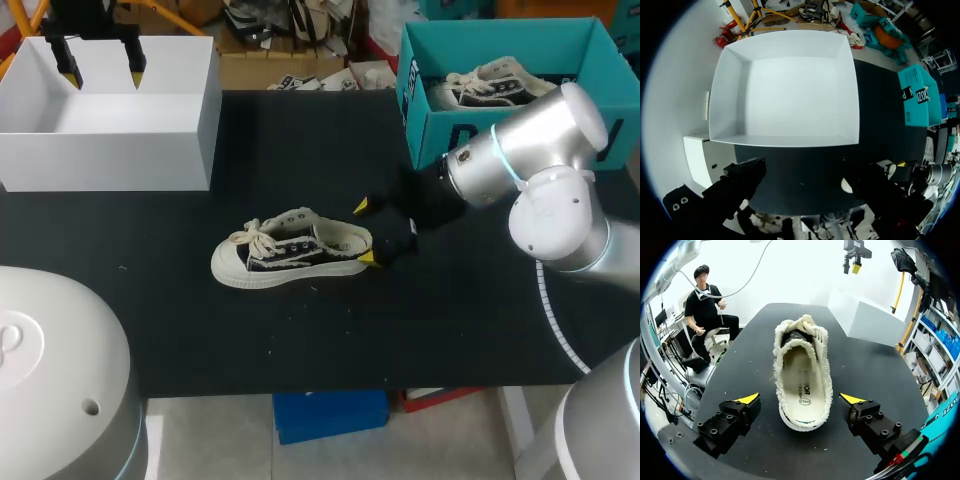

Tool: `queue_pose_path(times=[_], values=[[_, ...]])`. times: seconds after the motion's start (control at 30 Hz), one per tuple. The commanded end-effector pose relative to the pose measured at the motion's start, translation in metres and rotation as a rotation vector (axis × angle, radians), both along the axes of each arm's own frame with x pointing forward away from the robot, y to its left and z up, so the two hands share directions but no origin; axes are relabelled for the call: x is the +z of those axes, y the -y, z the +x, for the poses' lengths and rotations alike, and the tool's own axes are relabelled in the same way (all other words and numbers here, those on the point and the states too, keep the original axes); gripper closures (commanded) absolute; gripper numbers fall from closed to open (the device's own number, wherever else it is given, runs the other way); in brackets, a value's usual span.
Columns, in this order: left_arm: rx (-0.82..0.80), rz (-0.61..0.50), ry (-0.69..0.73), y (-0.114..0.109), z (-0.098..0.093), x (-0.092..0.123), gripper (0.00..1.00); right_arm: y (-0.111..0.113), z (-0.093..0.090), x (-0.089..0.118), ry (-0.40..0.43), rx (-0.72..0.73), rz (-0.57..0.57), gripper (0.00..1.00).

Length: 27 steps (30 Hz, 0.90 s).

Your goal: Take the shoe out of the shoebox, open the shoe tongue, remove and reinsert the insole, then place the shoe into the shoebox

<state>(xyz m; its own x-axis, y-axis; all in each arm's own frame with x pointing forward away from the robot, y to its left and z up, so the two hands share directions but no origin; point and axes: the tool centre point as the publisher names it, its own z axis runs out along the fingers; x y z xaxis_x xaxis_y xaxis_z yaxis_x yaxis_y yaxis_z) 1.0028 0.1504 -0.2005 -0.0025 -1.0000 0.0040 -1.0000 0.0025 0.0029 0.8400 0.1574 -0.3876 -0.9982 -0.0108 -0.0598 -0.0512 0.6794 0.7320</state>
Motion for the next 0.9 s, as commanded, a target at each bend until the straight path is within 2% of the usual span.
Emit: queue_pose_path(times=[0.03,0.43,0.9], values=[[0.002,0.002,-0.002,0.000,0.000,0.001,0.00,-0.006,0.003,-0.011,-0.006,0.000,0.014,0.00],[0.002,0.002,-0.002,0.000,0.000,0.001,0.00,-0.018,0.013,-0.028,-0.032,0.014,0.046,0.00],[0.002,0.002,-0.002,0.000,0.000,0.001,0.00,-0.033,0.009,-0.042,-0.054,0.023,0.070,0.00]])
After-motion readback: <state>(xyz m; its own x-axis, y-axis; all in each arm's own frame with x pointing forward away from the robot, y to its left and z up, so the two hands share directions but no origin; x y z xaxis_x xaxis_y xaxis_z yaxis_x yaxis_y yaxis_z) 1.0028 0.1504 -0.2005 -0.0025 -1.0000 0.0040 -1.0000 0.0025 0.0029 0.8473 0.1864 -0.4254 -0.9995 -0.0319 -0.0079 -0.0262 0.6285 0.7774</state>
